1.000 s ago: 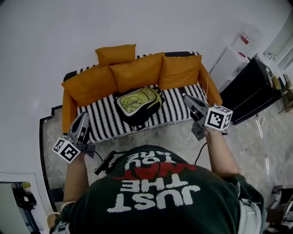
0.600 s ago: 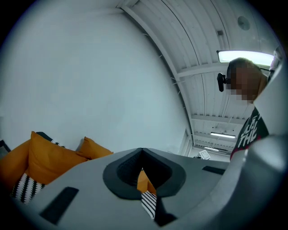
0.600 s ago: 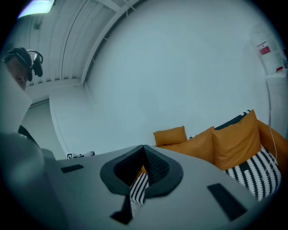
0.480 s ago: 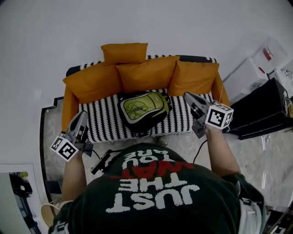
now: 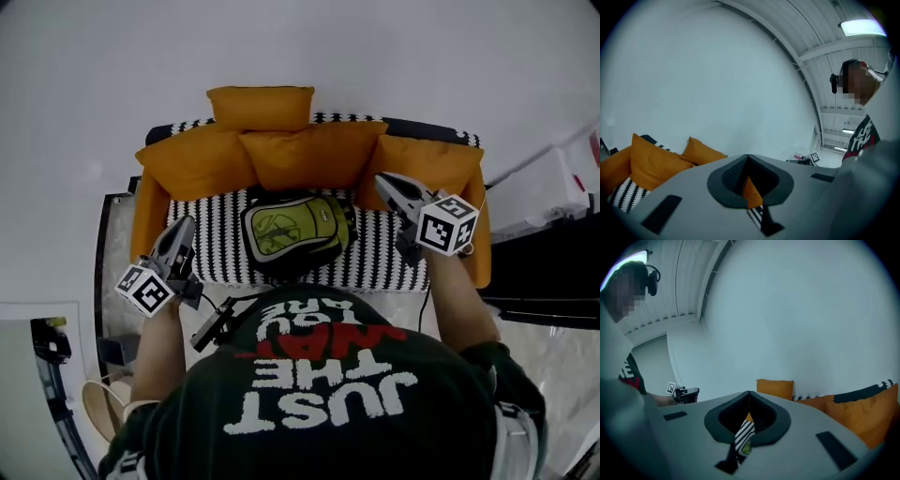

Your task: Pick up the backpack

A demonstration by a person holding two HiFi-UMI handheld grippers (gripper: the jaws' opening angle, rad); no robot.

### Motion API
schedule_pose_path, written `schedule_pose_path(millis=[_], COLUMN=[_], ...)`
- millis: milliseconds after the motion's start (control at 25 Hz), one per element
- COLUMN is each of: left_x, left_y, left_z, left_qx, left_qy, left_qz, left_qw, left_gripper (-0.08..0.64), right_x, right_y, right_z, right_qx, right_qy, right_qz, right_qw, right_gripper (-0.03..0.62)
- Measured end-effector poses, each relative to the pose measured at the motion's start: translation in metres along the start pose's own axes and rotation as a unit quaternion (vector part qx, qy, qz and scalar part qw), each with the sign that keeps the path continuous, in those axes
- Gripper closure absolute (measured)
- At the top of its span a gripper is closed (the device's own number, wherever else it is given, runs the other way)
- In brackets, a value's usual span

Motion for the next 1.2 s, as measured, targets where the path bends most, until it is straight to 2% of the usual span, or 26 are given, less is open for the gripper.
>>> schedule_pose_path(millis=[240,400,640,840,880,1040,1200], left_x=[0.0,-0.009,-0.05,-0.111,-0.126,-0.178,-0.236], left_y=[0.035,0.06,0.092,0.107,0.107,0.112,0.102], left_z=[0.027,0.054,0.101,0.151,0.16,0.2,0.24], left_qx=[-0.006,-0.02,-0.017,0.019,0.03,0.072,0.125], left_qy=[-0.005,-0.022,-0.05,-0.087,-0.096,-0.136,-0.138], left_qz=[0.037,0.084,0.157,0.201,0.212,0.25,0.298], left_qw=[0.9993,0.996,0.9862,0.9754,0.9721,0.956,0.9362], left_gripper=[0.56,0.56,0.56,0.554,0.54,0.408,0.272], right_x=[-0.003,-0.01,-0.031,-0.068,-0.076,-0.113,-0.159], right_y=[0.021,0.029,0.055,0.088,0.094,0.116,0.13], right_z=[-0.019,-0.018,-0.022,-0.028,-0.029,-0.035,-0.032], right_qx=[-0.024,-0.05,-0.07,-0.058,-0.054,-0.045,-0.035], right_qy=[-0.003,-0.001,0.009,0.001,0.003,0.017,0.042], right_qz=[0.012,0.028,0.054,0.084,0.091,0.107,0.128], right_qw=[1.0,0.998,0.996,0.995,0.994,0.993,0.99], right_gripper=[0.565,0.565,0.565,0.565,0.565,0.565,0.565])
Point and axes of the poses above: the fingertips, and each gripper's own axes: y forward along the fingers, z to its left, x out of its top, the point moved 7 cm from there along -y, backward along the fingers, and after that the axes turned 12 degrees about -y, right-handed, at the moved point
